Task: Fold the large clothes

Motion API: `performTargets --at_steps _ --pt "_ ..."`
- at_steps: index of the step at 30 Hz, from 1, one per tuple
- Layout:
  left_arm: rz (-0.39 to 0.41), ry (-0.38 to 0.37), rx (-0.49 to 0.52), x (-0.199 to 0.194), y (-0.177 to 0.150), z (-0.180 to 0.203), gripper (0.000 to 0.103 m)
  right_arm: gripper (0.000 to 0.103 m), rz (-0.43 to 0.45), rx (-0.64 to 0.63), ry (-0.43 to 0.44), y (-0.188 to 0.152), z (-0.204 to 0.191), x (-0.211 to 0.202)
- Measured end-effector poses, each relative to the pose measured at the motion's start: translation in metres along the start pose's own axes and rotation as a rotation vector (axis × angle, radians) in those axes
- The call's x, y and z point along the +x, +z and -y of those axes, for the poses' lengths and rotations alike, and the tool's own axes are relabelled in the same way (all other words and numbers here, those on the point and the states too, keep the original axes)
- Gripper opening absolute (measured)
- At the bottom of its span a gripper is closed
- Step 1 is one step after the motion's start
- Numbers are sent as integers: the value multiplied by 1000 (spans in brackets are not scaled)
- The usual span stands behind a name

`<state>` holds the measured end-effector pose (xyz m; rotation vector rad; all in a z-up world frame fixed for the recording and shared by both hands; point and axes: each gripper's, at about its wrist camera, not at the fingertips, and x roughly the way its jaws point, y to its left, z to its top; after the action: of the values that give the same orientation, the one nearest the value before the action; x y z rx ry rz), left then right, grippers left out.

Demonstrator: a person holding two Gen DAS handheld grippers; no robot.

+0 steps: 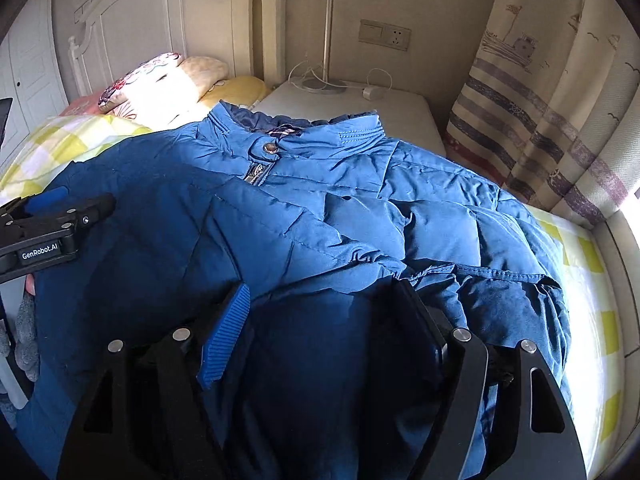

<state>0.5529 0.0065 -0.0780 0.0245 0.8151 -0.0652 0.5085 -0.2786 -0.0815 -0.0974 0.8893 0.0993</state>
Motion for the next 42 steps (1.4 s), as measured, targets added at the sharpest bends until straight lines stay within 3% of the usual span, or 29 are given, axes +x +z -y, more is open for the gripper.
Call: performTargets --at_steps 3,6,9,12,16,17,18,20,22,24,26,28,30,32,34,39,42 --pt "-1 -2 -3 1 1 -1 101 70 27 18 -28 18 20 -9" --pt "5 -5 -6 0 1 -2 101 72 74 129 -73 39 59 -2" --pt "6 -3 -6 0 0 0 100 75 -116 251 -11 42 92 46" --pt "7 -7 -10 -1 -1 -1 101 75 -174 186 -19 50 86 46" --pt "7 -14 -15 -1 0 -3 101 80 -32 260 -151 53 114 21" --pt "7 -16 -15 -1 0 -4 101 80 -59 291 -175 48 126 30" --pt "7 -18 -15 -1 1 -4 101 81 -115 305 -171 39 135 46" --pt "8 -18 -12 0 1 -4 101 84 -70 390 -52 25 154 51" --pt "8 -19 -13 -1 1 -4 101 83 -49 434 -2 22 163 43" --pt "9 -20 -15 -1 1 -4 101 80 -39 429 -86 20 158 25" --pt "8 -19 -14 -1 1 -4 101 80 37 366 -166 18 136 -4" --pt "9 -19 -14 -1 1 -4 101 80 140 268 -182 11 103 -35" --pt "9 -18 -13 -1 1 -4 101 82 188 148 -170 0 68 -52" --pt "10 -18 -13 -1 1 -5 101 85 141 67 -116 -14 42 -49" --pt "11 -20 -12 -2 0 -6 101 87 67 46 -127 -32 30 -31" --pt "12 -22 -16 -2 0 -7 101 89 38 111 -54 -30 46 -19" --pt "2 -31 -9 -2 1 -7 101 88 46 105 -70 -35 42 -27"
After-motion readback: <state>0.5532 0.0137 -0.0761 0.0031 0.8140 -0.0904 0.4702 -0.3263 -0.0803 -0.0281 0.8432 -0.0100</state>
